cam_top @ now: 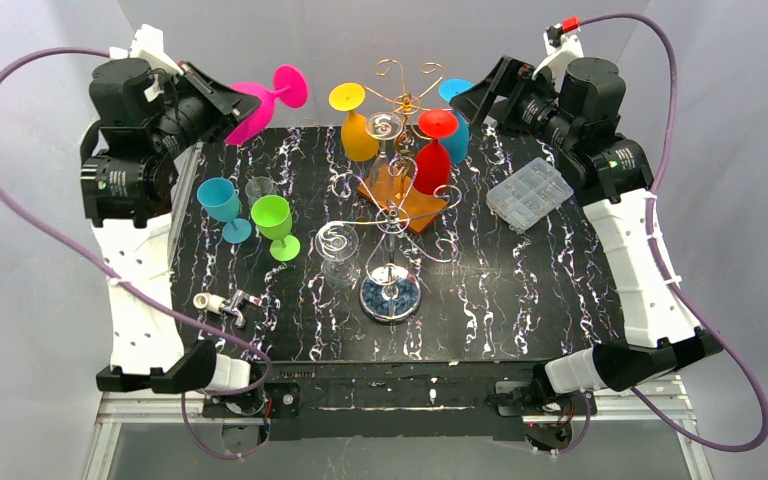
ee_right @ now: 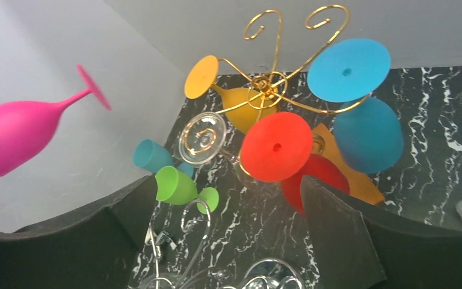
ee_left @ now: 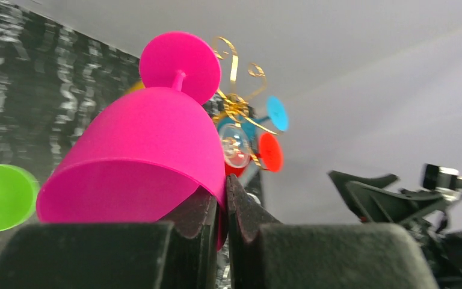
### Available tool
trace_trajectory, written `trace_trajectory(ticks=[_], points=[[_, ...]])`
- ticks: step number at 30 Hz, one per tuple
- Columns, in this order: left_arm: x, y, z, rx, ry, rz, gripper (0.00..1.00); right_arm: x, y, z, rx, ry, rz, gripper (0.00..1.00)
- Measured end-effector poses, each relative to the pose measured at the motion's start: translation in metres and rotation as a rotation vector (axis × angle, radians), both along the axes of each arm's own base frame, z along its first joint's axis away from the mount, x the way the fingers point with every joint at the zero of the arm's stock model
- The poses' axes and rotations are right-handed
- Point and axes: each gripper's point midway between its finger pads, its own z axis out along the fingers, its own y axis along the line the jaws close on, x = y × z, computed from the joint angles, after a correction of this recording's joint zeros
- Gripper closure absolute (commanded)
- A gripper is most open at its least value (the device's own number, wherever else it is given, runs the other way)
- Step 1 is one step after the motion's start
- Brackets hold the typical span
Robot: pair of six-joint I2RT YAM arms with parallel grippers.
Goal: Take the wine glass off the wine glass rack
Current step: Place the wine glass at the center of the board.
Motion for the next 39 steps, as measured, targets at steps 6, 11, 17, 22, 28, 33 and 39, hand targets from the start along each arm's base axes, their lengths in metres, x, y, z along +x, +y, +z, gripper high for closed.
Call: trace_trajectory(ticks=[6,11,17,22,28,33,39], points=[[-0.021,0.050,-0.022,0.213,0.058,0.222,1.00,0.000,-0.008,-0.016,-0.066,0.030,-0.027,0.02],[-0.029,0.088,-0.066,0.370,0.199,0.372,1.00,-0.002,-0.009,-0.024,-0.099,0.048,-0.020,0.01],[-0.042,0.110,-0.123,0.489,0.398,0.428,1.00,-0.006,-0.012,-0.035,-0.156,0.080,-0.005,0.02],[-0.054,0.119,-0.146,0.541,0.495,0.451,1.00,-0.006,-0.013,-0.038,-0.188,0.078,0.005,0.02],[-0.069,0.122,-0.172,0.569,0.588,0.445,1.00,-0.006,-0.013,-0.051,-0.224,0.112,0.020,0.02],[-0.076,0.123,-0.198,0.590,0.673,0.427,1.00,-0.007,-0.010,-0.053,-0.236,0.109,0.035,0.02],[-0.074,0.125,-0.233,0.598,0.771,0.407,1.00,-0.008,-0.009,-0.053,-0.237,0.107,0.045,0.02]])
